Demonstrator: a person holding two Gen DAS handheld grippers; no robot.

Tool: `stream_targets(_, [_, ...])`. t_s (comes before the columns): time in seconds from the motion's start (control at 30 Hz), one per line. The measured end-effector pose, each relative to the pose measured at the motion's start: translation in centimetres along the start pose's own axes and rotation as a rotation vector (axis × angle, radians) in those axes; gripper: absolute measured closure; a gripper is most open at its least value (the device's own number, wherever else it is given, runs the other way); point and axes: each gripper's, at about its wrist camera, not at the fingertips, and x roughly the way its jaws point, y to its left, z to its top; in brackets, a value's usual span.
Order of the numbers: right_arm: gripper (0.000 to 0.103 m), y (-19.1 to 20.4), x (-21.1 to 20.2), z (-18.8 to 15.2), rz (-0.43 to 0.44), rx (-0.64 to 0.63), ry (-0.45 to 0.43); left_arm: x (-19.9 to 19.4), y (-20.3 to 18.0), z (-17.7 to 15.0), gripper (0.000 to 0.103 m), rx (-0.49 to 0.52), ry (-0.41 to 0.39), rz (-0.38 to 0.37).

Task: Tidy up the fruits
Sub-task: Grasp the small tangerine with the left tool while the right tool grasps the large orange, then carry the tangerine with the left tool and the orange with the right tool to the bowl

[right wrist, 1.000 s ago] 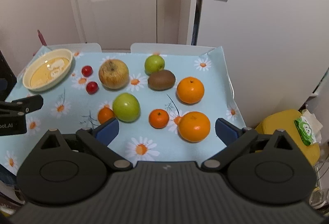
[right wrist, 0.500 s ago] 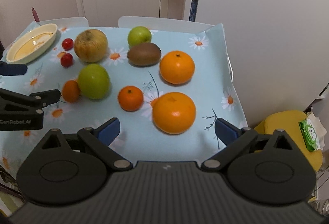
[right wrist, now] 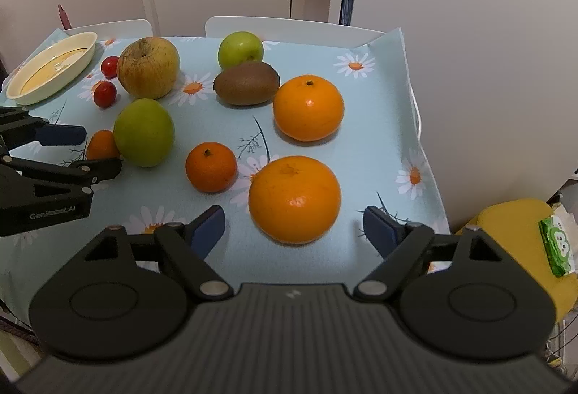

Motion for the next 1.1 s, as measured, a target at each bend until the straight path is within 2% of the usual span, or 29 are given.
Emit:
stream_targets(0.1, [0.008, 0.0, 0.3, 0.1, 0.003, -0.002, -0.001, 0.2, 0.0, 0.0, 0.063, -0.001, 0.002, -0.022])
stream_targets(0.43, [0.019, 0.1, 1.0, 0.4, 0.005, -0.002, 0.002, 0.0, -0.2, -0.2, 0.064, 0.013, 0.001, -0.014])
stream_targets(0.67, [0.022, 0.3, 1.8, 0.9, 0.000, -0.011, 0.007, -0.2, -0.3, -0.3, 0.064, 0.013, 0.003, -0.005])
stream_targets(0.73, [0.029, 0.3, 2.0, 0.9, -0.013, -0.016, 0.009, -0.3, -0.3, -0.3, 0.064, 0.010, 0.004, -0.001])
stream_targets(1.1, [0.029, 0.6, 0.2, 2.3, 0.003, -0.004, -0.004, -3.1, 1.5, 0.0, 0.064, -0.051, -0.012, 0.050])
